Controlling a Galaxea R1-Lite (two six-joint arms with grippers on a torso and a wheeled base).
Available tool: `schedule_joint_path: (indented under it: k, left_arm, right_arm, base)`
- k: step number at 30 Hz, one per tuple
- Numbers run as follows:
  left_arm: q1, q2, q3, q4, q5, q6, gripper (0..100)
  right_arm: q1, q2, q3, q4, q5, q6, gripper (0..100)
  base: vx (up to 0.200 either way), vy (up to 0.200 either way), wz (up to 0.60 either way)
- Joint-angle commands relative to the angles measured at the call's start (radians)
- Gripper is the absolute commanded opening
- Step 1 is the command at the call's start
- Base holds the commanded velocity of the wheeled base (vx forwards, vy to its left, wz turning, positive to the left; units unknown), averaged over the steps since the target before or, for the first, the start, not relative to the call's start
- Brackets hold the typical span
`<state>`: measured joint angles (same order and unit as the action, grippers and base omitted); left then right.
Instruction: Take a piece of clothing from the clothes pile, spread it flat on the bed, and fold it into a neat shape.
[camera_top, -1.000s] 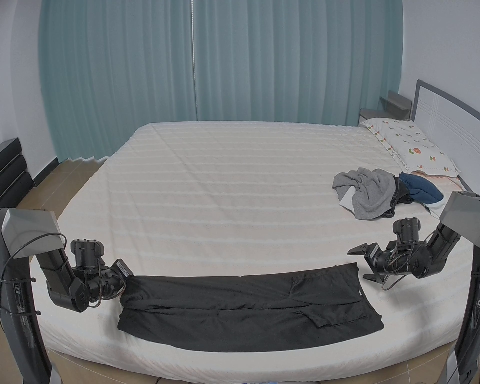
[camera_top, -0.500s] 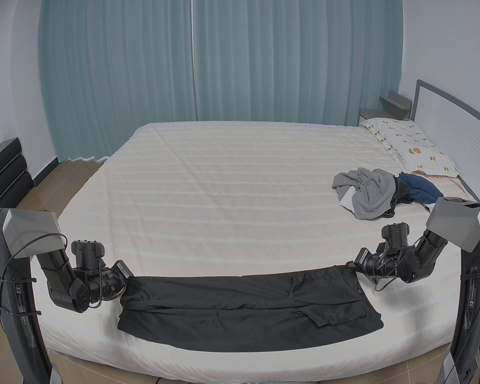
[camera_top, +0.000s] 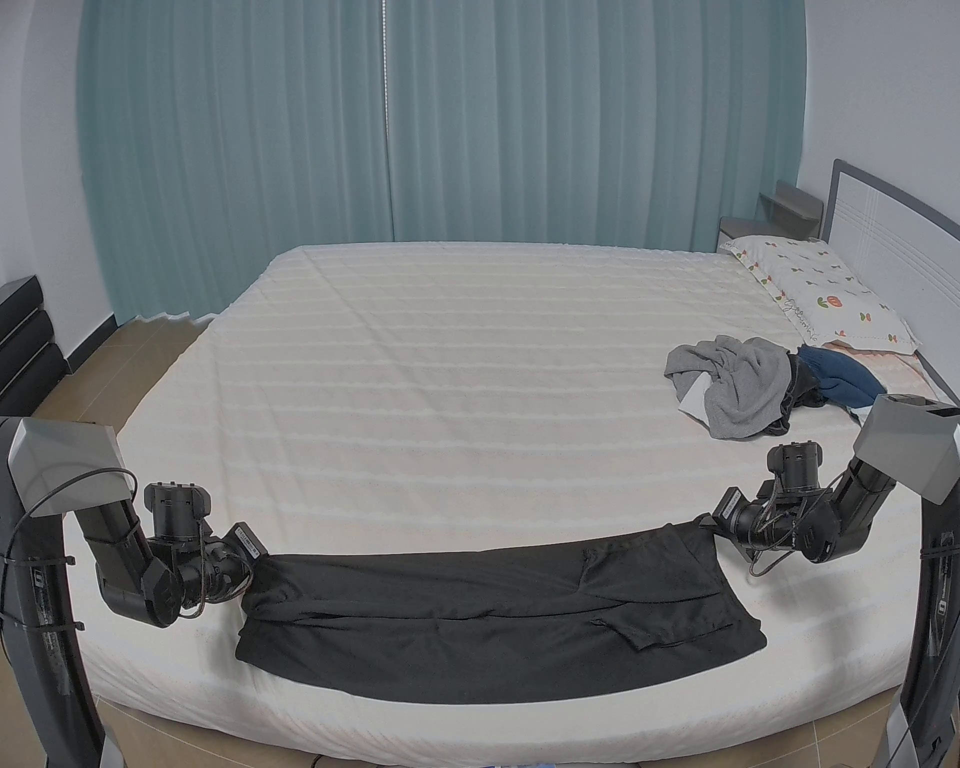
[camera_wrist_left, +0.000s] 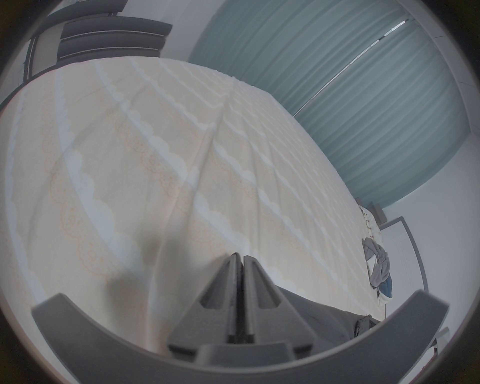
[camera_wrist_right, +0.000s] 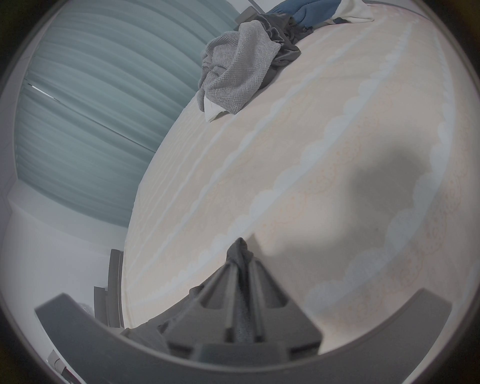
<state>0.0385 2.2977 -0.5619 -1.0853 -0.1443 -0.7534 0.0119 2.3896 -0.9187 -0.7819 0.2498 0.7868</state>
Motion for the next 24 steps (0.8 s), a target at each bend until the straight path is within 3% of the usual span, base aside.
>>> schedule_joint_path:
  k: [1, 5, 10, 17, 24]
  left_arm:
    - [-0.002, 0.005, 0.014, -0.033, 0.0, -0.003, 100]
    - [0.0, 0.011, 0.016, -0.045, 0.0, -0.003, 100]
    - [-0.002, 0.0, 0.017, -0.045, 0.0, -0.009, 100]
    - [0.001, 0.011, 0.023, -0.045, 0.0, -0.003, 100]
    - [0.003, 0.011, 0.027, -0.045, 0.0, -0.001, 100]
  right_arm:
    - [0.005, -0.007, -0.002, -0.002, 0.002, 0.003, 100]
    - [0.014, -0.073, 0.041, -0.014, -0.003, -0.011, 100]
    - [0.076, -0.194, 0.199, -0.157, 0.02, -0.017, 100]
    - [0.109, -0.138, 0.282, -0.226, 0.072, -0.138, 100]
    - [0.105, -0.087, 0.281, -0.227, 0.069, -0.153, 100]
  base:
    - [0.0, 0.0, 0.0]
    - [0.0, 0.0, 0.0]
    - [0.0, 0.0, 0.0]
    - [0.0, 0.0, 0.0]
    - [0.0, 0.0, 0.0]
